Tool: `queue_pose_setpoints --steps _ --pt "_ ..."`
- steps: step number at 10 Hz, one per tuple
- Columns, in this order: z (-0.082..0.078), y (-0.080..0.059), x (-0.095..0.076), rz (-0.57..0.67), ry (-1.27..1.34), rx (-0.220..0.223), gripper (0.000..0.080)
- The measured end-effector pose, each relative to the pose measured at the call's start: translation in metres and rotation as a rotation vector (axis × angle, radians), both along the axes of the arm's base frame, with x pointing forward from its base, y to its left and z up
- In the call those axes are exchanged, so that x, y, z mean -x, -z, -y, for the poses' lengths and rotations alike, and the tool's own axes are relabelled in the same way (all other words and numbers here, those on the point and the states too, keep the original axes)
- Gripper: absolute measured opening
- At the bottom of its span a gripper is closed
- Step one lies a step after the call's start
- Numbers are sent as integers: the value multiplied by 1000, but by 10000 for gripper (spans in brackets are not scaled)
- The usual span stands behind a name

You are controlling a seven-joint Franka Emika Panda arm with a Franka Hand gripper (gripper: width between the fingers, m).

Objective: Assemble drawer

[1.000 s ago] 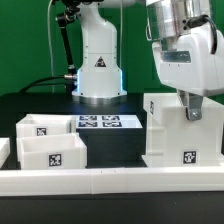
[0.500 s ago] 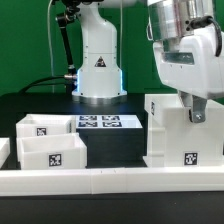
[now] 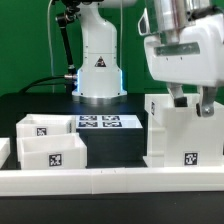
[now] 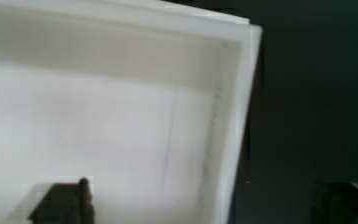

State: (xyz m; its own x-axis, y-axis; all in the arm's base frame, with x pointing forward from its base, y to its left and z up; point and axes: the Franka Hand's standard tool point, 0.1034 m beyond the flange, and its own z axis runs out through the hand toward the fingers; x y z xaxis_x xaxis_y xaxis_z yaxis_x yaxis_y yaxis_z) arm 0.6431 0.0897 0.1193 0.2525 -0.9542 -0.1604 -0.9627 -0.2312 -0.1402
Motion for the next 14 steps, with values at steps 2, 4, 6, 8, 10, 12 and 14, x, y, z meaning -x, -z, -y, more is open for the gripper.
queue_pose_setpoints --steps 2,4,6,8,10,12,14 --pt "4 -16 0 33 -168 11 646" --pt "7 -21 1 52 -337 20 649" --pt "7 -21 1 54 -379 22 649" --pt "7 -20 2 56 -399 23 649" --pt "18 -21 12 53 -850 57 649" --pt "19 -19 14 66 -1020 77 649" --pt "20 -18 14 100 -1200 83 649"
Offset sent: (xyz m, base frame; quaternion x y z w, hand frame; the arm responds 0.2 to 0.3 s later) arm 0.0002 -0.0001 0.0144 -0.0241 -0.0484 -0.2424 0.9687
